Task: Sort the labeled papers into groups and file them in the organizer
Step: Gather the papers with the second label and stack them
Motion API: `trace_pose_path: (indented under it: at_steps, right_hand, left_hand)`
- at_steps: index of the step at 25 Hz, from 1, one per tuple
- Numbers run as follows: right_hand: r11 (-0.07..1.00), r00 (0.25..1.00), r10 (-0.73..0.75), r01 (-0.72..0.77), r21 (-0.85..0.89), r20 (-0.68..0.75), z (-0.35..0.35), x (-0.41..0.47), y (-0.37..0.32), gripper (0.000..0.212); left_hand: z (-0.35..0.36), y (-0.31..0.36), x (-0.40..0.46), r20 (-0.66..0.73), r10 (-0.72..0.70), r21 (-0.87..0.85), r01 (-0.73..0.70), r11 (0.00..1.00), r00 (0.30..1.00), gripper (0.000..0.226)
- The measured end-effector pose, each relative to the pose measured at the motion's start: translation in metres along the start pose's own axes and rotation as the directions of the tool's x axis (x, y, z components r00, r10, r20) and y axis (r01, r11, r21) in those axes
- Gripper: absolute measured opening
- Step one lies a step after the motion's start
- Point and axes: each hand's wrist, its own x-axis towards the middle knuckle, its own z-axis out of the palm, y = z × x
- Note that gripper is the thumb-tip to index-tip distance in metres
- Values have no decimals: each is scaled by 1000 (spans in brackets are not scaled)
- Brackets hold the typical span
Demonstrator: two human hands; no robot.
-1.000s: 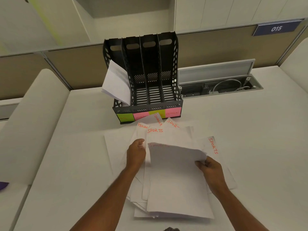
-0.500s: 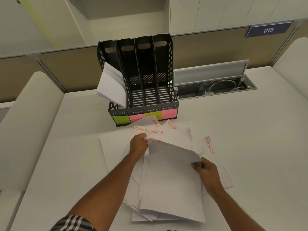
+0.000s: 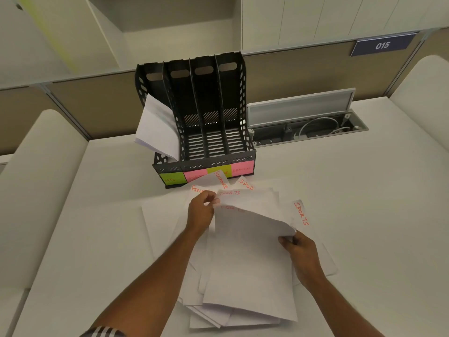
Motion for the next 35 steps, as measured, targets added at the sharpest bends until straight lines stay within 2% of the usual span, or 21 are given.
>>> trace_pose_path:
  at_steps: [3,6,8,10,13,15,17,19,22,24,26,28,30,32,35]
  right_hand:
    - [997,999,-31,33,64,-41,-3,1,-4,35]
    - [988,995,-102,103,116,-16,-2,-2,-4,27]
    - [975,986,-168,167,150,-6,-1,-5,-3,18]
    - [971,980,-197,193,143,17,-2,-6,-4,23]
    - [987,987,-161,161,22,-9,-4,-5,-8,21]
    - [994,993,-109,108,-36,-38,-4,-6,-6,18]
    - [995,996,-84,84,-45,-6,-3,-9,-1,21]
    - [994,997,-72,72,-87,3,-2,-13,5,17]
    - [987,995,-101,98,-125,-17,1,-14,7,18]
    - [990,993,-110,105,-92,-47,3,-13,5,19]
    - [998,993,-59,57,-21,-102,5,-11,2,21]
    - [997,985,35,-23,74,-170,7,-7,0,27]
    - [986,972,116,-88,139,-204,10,0,-7,27]
    - [985,967,155,-134,113,-204,15,7,-15,25]
    - [987,979,149,-155,-33,-142,26,12,-23,21]
  left_hand:
    - [-17,-3,-36,122,130,-261,-94,961,984,32]
    - [-25,-16,-59,164,89,-390,-18,921,983,39]
    - [-26,-19,-65,168,82,-435,-1,901,982,34]
    - [-28,-18,-65,186,111,-453,-15,891,976,27]
    - [-28,-13,-57,222,97,-449,13,893,970,38]
    - [-23,-8,-47,177,18,-276,32,961,984,43]
    - [-18,-4,-36,123,-42,110,28,994,991,39]
    - [-15,-4,-29,179,-79,430,-6,903,981,55]
    - [-10,-4,-25,243,-62,610,-102,786,968,69]
    - [-6,-3,-25,218,-27,565,-104,818,976,49]
    - [-9,-2,-26,151,-40,444,-32,895,988,8]
    - [-16,-9,-33,134,-80,285,39,958,988,19]
    - [-24,-19,-45,168,-130,115,112,987,977,16]
    - [-28,-33,-60,227,-160,-35,172,984,961,15]
    - [-27,-44,-79,303,-204,-128,252,959,931,39]
